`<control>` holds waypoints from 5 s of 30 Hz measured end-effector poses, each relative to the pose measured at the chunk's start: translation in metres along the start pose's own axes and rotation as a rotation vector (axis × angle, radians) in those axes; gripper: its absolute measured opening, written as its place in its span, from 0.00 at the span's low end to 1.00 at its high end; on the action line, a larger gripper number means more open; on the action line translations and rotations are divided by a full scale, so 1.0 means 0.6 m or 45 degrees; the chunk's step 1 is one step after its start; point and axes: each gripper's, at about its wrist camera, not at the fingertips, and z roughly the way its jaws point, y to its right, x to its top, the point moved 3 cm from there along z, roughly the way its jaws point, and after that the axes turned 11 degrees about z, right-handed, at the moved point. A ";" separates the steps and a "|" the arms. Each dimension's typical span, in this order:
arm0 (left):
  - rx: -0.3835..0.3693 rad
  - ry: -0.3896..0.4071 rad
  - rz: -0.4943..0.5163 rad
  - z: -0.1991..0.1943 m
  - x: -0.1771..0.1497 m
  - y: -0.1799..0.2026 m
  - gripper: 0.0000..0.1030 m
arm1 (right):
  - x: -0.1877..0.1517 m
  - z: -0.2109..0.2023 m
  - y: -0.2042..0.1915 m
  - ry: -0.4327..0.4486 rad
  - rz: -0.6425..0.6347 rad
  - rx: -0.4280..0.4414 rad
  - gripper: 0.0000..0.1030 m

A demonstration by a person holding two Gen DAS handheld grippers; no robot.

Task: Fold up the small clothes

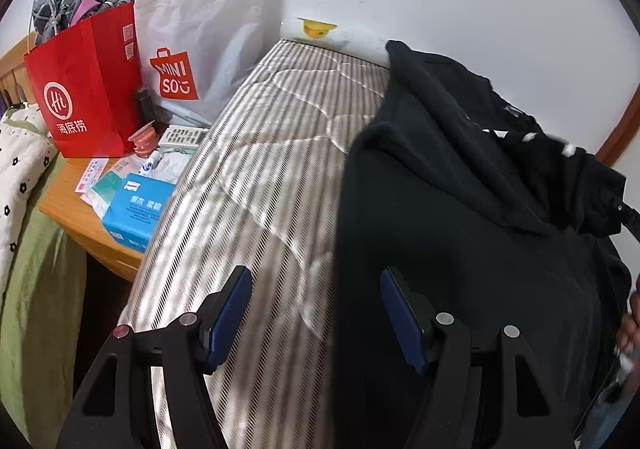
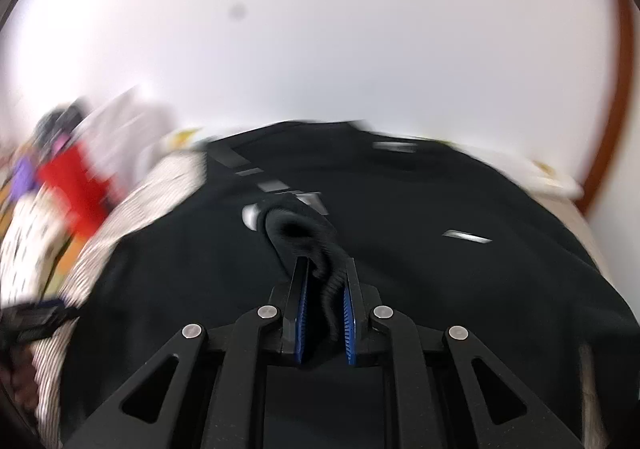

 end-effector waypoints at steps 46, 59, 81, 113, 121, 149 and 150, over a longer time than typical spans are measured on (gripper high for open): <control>-0.076 0.044 0.064 -0.139 -0.199 0.070 0.11 | -0.327 -0.236 0.283 -0.289 0.059 -0.123 0.07; -0.122 0.000 0.157 -0.189 -0.299 0.103 0.12 | -0.348 -0.263 0.320 -0.352 0.034 -0.173 0.10; 0.049 0.097 0.184 -0.145 -0.066 0.070 0.57 | -0.037 -0.106 -0.030 -0.101 -0.240 0.173 0.46; -0.042 0.027 0.320 0.065 0.058 0.059 0.06 | 0.025 0.346 -0.495 -0.358 -0.480 0.434 0.14; -0.068 0.015 0.271 0.066 0.051 0.042 0.07 | 0.066 0.387 -0.422 -0.431 -0.351 0.335 0.29; 0.006 -0.035 0.166 0.055 0.026 0.050 0.14 | -0.041 0.104 0.062 -0.263 -0.213 -0.160 0.14; 0.009 -0.037 0.166 0.054 0.025 0.050 0.15 | -0.038 0.094 0.063 -0.240 -0.222 -0.163 0.14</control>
